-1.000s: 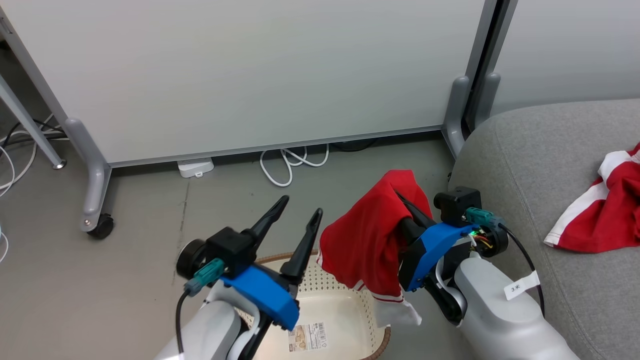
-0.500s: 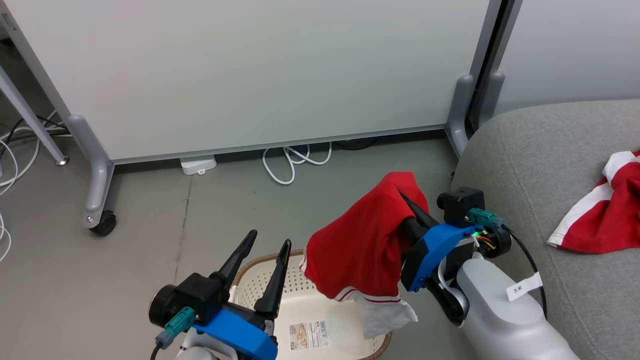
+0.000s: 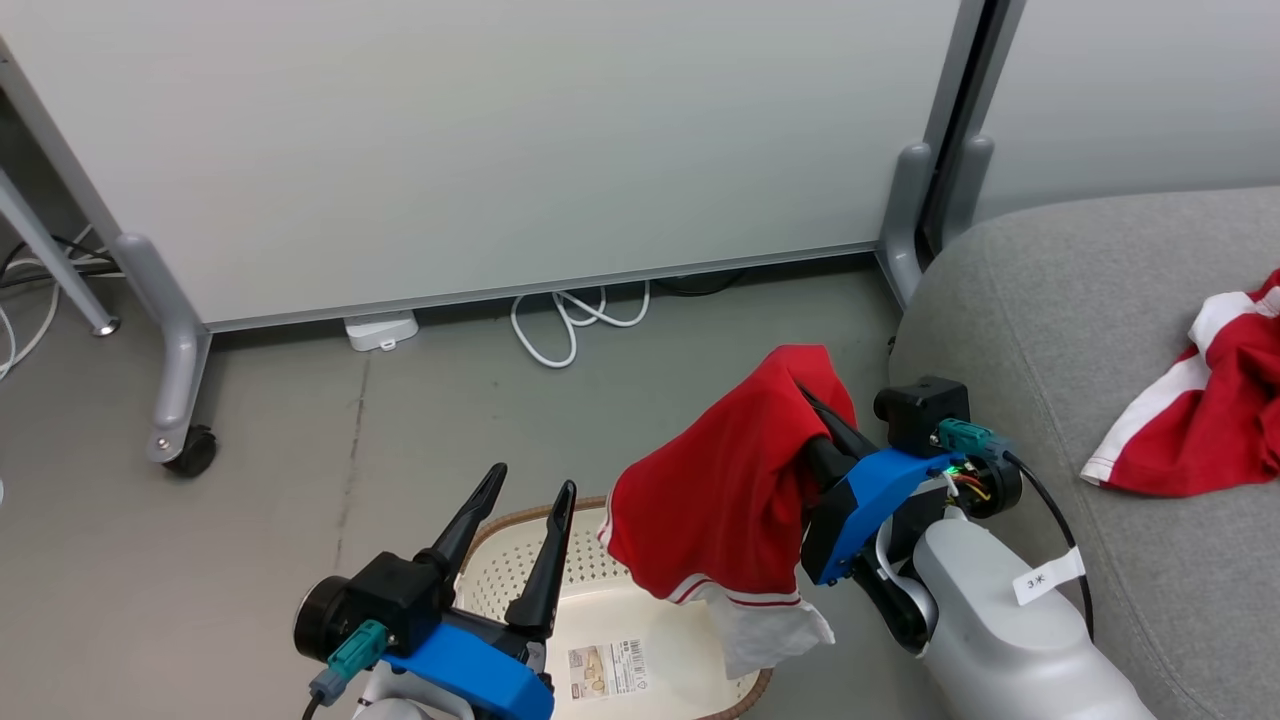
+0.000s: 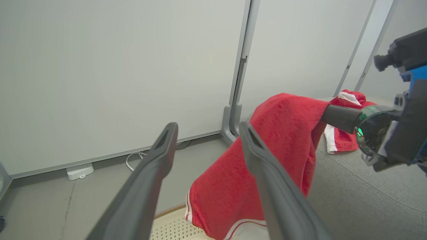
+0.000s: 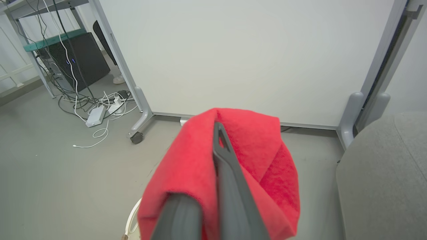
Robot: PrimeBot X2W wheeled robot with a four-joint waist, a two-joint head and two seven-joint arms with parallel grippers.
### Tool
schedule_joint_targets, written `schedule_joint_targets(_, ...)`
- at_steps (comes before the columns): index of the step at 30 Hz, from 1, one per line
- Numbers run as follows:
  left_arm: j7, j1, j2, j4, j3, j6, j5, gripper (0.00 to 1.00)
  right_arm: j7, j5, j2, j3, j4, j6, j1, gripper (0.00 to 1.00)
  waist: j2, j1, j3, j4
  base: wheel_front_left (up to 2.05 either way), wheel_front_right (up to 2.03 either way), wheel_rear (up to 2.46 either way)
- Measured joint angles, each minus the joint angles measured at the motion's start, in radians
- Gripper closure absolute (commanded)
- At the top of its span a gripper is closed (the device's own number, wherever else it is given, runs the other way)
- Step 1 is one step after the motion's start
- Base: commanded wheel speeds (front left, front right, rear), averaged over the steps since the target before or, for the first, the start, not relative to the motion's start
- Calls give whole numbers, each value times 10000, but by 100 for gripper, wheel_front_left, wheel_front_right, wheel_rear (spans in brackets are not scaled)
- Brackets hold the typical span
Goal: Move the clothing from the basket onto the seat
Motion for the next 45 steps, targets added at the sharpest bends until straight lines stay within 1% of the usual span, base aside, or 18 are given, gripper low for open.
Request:
schedule_joint_targets(6,0,-2,42,-71,-25,-31,-2,0,0,4,0,23,-107,-2,-8,100,0,0,76,-376,0,0,0)
schedule_joint_targets(11,0,-13,107,-136,-63,-31,-19,0,-4,-29,0,-25,-148,0,-14,100,0,-1,157,-890,0,0,0)
schedule_joint_targets(27,2,-224,209,-267,-198,-35,-17,0,-4,-238,-2,-334,-261,0,-12,100,0,0,398,-3215,0,0,0)
schedule_joint_targets(34,2,-283,255,-163,-293,-35,-17,0,-4,-274,-2,-470,-314,0,65,100,0,0,450,-4049,0,0,0)
schedule_joint_targets(39,0,-288,284,-19,-303,-35,0,0,-4,-295,-2,-504,-353,0,158,100,0,0,464,-4367,0,0,0)
schedule_joint_targets(45,0,-290,334,138,-295,-35,58,0,-4,-468,-2,-564,-339,0,214,100,0,0,468,-4434,0,0,0)
